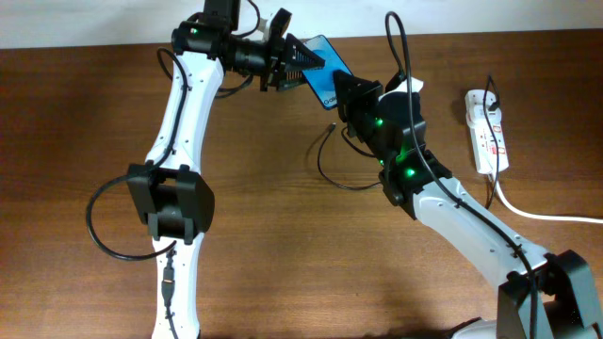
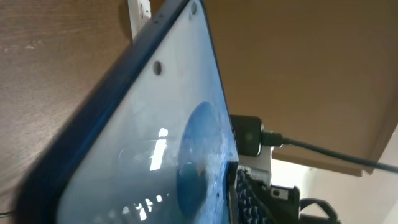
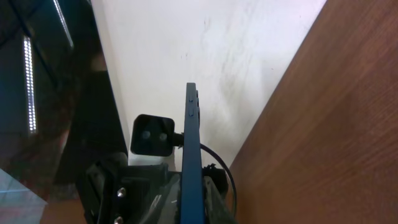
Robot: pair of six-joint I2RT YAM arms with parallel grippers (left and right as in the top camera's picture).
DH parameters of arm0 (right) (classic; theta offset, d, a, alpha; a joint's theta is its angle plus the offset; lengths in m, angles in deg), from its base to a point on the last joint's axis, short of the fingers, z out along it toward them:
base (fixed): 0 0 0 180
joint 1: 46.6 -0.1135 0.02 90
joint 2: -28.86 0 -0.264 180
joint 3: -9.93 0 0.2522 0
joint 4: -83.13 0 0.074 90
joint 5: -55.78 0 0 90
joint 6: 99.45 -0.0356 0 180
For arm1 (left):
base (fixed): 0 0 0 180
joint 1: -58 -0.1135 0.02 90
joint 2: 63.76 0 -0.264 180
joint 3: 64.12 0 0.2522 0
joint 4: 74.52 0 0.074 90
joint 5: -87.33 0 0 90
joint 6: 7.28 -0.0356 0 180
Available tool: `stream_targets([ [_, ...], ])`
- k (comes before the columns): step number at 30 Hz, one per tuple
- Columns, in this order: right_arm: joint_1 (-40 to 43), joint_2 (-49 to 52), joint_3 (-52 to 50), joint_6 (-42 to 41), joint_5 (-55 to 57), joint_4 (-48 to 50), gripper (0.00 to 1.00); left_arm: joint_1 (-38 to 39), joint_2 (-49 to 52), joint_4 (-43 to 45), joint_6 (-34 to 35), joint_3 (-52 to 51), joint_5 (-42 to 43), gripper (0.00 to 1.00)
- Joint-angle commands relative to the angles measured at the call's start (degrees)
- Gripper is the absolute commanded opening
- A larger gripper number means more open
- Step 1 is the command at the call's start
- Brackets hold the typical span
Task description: Plug charger to phone and switch on socket
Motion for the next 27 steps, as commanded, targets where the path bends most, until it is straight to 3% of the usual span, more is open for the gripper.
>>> stream_targets([
  [1,-3.5,1.6,-0.4,-0.5,-5.4,-1.8,0.04,1.0,-0.5,6.1,6.2,1.1,4.8,0.3],
  [5,-3.8,1.6,-0.4,-2.7,-5.2,-0.9,0.04,0.9,-0.5,12.9,11.4,1.1,4.6,0.22],
  [10,-5.5,1.6,-0.4,-4.0,-4.5,0.9,0.04,1.2,-0.5,22.6,18.4,1.1,4.5,0.22],
  [16,-6.8,1.6,-0.4,-4.6,-3.7,2.8,0.04,2.2,-0.5,24.8,22.2,1.1,5.0,0.22],
  [22,-6.8,1.6,-0.4,-4.6,-3.7,3.2,0.04,3.8,-0.5,36.8,30.7,1.1,7.5,0.2],
  [27,-6.8,1.6,-0.4,-4.6,-3.7,3.5,0.04,4.0,-0.5,36.7,30.7,1.1,7.5,0.06],
])
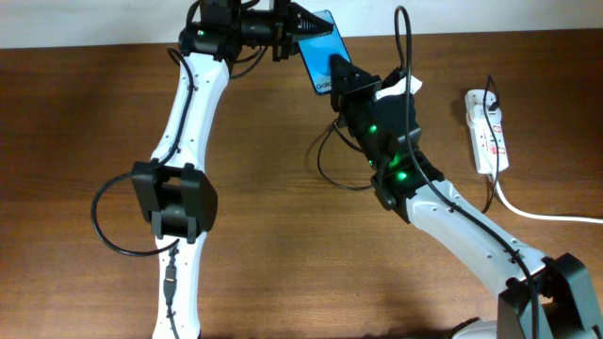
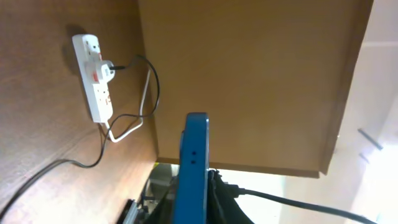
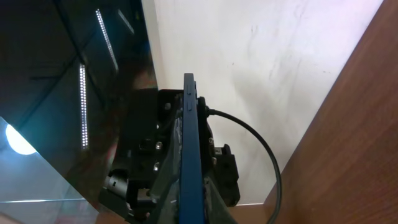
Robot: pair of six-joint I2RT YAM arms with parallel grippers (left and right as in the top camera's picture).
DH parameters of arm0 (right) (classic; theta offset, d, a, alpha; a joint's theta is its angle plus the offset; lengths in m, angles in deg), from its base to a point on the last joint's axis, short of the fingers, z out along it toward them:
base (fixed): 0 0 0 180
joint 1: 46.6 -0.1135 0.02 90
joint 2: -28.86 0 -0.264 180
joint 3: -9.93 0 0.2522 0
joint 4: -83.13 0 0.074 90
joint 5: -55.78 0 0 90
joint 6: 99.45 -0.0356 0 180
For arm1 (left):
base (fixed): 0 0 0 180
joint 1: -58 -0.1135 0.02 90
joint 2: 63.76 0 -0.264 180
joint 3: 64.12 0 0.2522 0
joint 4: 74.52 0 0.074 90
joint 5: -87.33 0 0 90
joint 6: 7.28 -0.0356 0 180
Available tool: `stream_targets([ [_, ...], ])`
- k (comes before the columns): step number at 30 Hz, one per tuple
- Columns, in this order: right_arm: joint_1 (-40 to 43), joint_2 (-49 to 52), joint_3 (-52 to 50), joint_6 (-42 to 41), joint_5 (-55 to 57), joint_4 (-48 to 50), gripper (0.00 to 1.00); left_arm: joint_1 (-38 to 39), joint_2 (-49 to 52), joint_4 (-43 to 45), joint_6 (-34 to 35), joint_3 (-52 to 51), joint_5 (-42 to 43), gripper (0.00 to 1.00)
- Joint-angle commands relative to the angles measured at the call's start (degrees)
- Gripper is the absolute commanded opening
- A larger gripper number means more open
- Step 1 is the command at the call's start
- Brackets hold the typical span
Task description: Plug charger to phone and switch on socket
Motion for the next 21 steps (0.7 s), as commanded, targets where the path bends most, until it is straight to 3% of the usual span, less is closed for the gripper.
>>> stream_targets([
  [1,-3.5,2.0,-1.5,1.3,-10.4,-2.9,0.04,3.1,-1.4,1.7,-0.3,1.4,3.8,0.03],
  [6,-3.5,2.0,-1.5,1.3,-10.4,-2.9,0.05,3.0,-1.4,1.7,-0.3,1.4,3.4,0.0],
  [12,-3.5,2.0,-1.5,2.0,-10.4,-3.0,0.17,3.0,-1.4,1.7,-0.3,1.4,2.9,0.0],
  [21,-1.4,1.8,-1.5,10.6,-11.2,-3.4,0.33,1.8,-1.4,1.7,-0.6,1.4,2.5,0.0],
])
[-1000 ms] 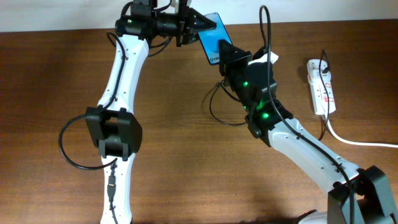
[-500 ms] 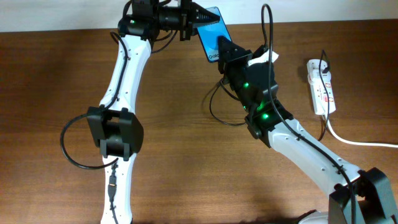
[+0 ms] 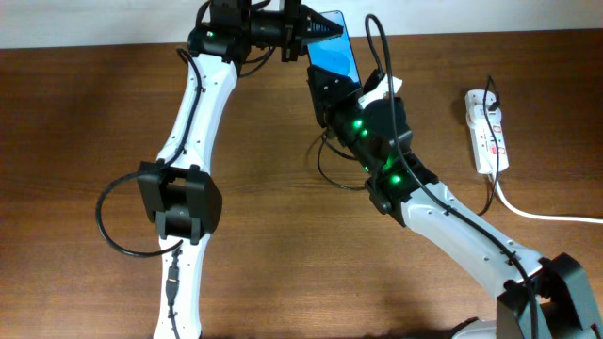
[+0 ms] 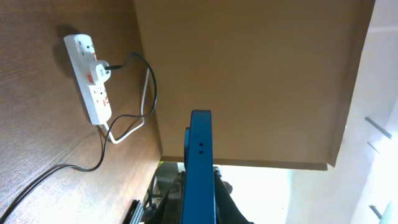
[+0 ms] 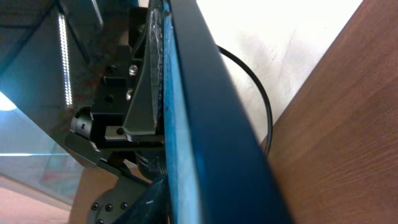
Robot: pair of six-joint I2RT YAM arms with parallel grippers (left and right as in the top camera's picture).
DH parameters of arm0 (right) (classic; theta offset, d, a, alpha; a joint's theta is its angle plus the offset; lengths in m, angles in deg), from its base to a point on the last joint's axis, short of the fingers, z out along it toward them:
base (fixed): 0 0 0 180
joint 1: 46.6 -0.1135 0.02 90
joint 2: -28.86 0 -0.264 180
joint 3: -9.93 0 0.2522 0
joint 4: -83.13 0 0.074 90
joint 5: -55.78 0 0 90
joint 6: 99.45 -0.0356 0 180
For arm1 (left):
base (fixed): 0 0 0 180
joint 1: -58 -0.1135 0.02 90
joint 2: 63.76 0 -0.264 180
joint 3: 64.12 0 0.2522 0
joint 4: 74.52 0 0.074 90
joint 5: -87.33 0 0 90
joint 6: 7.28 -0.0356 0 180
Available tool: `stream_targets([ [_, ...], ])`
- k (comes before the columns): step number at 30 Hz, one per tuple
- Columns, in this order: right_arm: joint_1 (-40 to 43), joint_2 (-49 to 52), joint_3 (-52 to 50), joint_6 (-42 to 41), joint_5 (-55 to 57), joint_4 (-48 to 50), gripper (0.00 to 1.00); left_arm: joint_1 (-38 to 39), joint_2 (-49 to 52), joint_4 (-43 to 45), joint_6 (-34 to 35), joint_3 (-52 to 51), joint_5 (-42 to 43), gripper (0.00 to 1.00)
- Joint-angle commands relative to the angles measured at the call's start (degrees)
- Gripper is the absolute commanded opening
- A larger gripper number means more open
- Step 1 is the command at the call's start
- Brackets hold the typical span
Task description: Plug charger to phone and switch on socket
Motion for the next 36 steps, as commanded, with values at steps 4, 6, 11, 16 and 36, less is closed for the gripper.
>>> stream_targets([
  [4,1.5,1.7,-1.5,15.2,-10.4,-1.6,0.48,-1.6,-1.4,0.5,-0.7,1.4,2.7,0.0],
  [6,1.4,1.4,-1.5,19.5,-14.7,-2.2,0.57,-2.5,-1.4,0.5,-1.2,1.4,2.7,0.0],
  [11,1.4,-0.1,-1.5,28.3,-20.1,-12.3,0.7,-5.7,-1.4,0.3,-1.3,1.4,3.6,0.0],
  [16,1.4,-2.1,-1.5,40.1,-20.8,-27.9,0.77,-8.8,-1.4,0.2,-4.9,1.4,7.1,0.0],
  [36,10.3,7.8,-1.5,43.9,-17.8,-31.9,0.64,-13.5,-1.4,-1.4,-18.9,-18.6,14.5,0.0],
])
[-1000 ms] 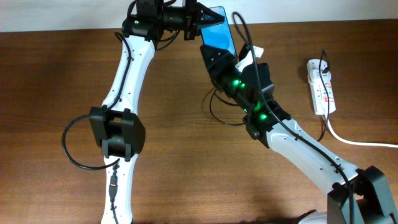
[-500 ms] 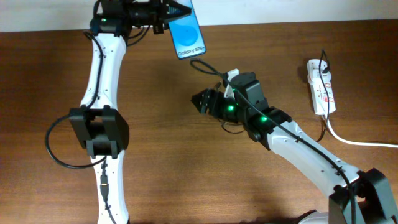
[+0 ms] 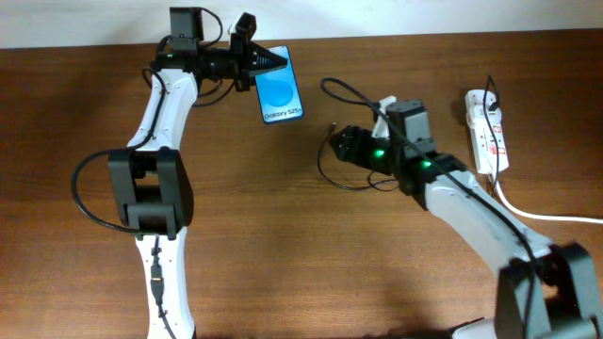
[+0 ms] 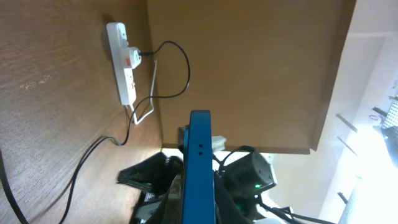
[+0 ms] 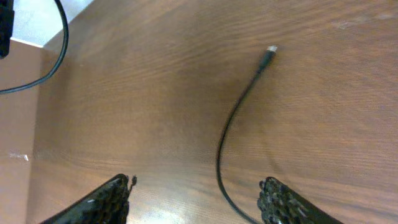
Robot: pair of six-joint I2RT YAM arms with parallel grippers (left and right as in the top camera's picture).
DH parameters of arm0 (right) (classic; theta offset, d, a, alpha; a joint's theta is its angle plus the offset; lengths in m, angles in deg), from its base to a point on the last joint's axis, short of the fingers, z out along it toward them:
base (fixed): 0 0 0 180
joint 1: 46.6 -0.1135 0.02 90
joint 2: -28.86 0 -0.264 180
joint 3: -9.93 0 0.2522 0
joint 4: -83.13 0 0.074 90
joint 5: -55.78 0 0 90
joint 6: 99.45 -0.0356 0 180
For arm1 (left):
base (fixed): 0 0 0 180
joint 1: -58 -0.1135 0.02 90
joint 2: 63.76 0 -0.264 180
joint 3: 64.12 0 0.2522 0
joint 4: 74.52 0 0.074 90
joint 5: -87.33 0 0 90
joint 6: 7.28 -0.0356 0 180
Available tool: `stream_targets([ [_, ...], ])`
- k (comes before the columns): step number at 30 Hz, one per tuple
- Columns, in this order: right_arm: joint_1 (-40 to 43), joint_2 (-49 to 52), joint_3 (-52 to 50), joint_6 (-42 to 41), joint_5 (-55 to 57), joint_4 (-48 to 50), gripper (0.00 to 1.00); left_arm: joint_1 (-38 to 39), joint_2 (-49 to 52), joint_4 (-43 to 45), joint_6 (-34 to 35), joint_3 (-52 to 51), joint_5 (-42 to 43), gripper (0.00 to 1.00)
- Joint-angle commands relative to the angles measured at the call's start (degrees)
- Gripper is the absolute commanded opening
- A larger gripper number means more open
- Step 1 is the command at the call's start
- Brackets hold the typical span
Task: Plug charger to phone and switch on socket
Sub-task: 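Release the phone from the right gripper and move it toward the cable, then grasp the black USB-C cable plug with the right gripper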
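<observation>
A blue phone (image 3: 279, 87) hangs over the back of the table, screen side up, with my left gripper (image 3: 252, 62) shut on its left end. The left wrist view shows the phone (image 4: 199, 155) edge-on between the jaws. My right gripper (image 3: 341, 143) stands open and empty, low over the table right of the phone. In the right wrist view the black charger cable (image 5: 233, 124) runs between its fingers (image 5: 102, 202), and the cable's plug tip (image 5: 270, 50) lies free on the wood ahead. The cable (image 3: 325, 165) loops beside that gripper.
A white power strip (image 3: 486, 130) lies at the right edge, with a black plug in it and a white lead running off to the right. It also shows in the left wrist view as the strip (image 4: 122, 68) with a red switch. The table is brown wood.
My right gripper has let go of the phone, drawn back to the right and now stands open over the cable. My left gripper has carried the phone to the left.
At first the phone was held up at the back between both grippers, standing in the right jaws. Over the following moments both stayed on it, close together. Now only my left gripper holds it, and the right is open above the cable.
</observation>
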Motion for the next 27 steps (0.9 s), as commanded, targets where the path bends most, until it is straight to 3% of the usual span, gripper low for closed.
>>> stream_targets([
  [1,-1.0,6.5,-0.1,-7.6,0.5,5.4,0.61,-3.3,-1.3,0.0,-1.3,0.3,2.4,0.0],
  [5,-1.0,12.3,0.9,-11.6,0.1,10.8,0.59,-5.5,-1.3,0.0,-1.3,0.3,2.4,0.0],
  [11,-1.0,19.6,8.4,-12.4,0.5,9.8,0.56,-5.3,-1.3,0.0,-1.3,0.3,1.8,0.0],
  [16,-1.0,21.5,9.1,-12.5,3.5,9.7,0.5,-4.4,-1.3,0.0,-1.4,0.3,1.8,0.0],
  [27,-1.0,25.6,9.2,-13.2,5.9,13.8,0.5,-4.3,-1.3,0.0,-1.3,0.3,1.8,0.0],
])
